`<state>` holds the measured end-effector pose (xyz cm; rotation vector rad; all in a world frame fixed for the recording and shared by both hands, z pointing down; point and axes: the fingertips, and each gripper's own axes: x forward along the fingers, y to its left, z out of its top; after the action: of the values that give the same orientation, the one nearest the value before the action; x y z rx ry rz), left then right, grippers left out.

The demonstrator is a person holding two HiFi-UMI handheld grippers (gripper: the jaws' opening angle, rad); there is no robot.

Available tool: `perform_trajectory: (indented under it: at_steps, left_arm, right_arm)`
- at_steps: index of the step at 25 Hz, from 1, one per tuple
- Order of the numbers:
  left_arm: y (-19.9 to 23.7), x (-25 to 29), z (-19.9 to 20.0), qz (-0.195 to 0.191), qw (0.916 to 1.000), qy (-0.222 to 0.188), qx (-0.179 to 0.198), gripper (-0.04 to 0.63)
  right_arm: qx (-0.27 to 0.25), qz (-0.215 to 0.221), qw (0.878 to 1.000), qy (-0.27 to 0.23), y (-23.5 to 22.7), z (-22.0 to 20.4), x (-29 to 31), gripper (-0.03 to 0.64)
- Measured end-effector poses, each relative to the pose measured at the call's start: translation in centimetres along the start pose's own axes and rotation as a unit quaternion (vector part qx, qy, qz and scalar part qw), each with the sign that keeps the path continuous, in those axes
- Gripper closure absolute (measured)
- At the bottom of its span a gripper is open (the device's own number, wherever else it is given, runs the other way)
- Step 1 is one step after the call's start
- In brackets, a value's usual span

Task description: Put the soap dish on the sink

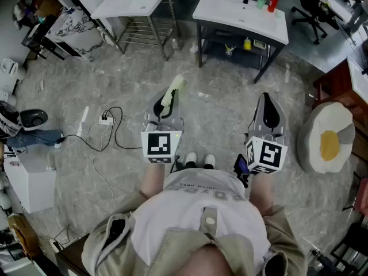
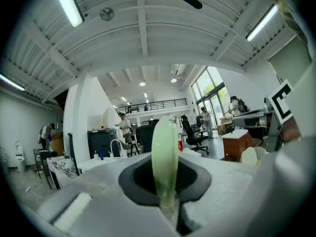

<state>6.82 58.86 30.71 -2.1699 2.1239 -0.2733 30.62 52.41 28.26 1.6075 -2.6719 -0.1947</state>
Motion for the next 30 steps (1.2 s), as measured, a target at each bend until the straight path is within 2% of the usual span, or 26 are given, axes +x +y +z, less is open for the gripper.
perform_trajectory:
  at_steps: [11, 19, 25, 30]
  left_arm:
    - [-0.6, 1.1, -0.2, -0.002, 1.0000, 0.009, -0.001, 0.574]
    - [-2.2, 3.2, -0.1, -0.010, 0.9998, 0.017, -0.002, 0.574]
    - [-3.6, 4.7, -0.2, -0.015, 0.9998, 0.013, -0.002, 0.574]
    - [-3.4, 6.3, 0.6, -0.012, 0.9998, 0.007, -0.011, 0.574]
  right_arm:
    - [-0.002, 0.002, 1.000, 0.005, -0.7, -0.3, 0.5, 0.618]
    - [0.001, -0.004, 1.000, 0.014, -2.9, -1.0, 1.1, 0.618]
    - [0.040, -0.014, 0.999, -0.012, -5.6, -1.6, 1.6, 0.609]
    - [0.047, 0.016, 0.999, -0.011, -5.7, -1.7, 3.4, 0.467]
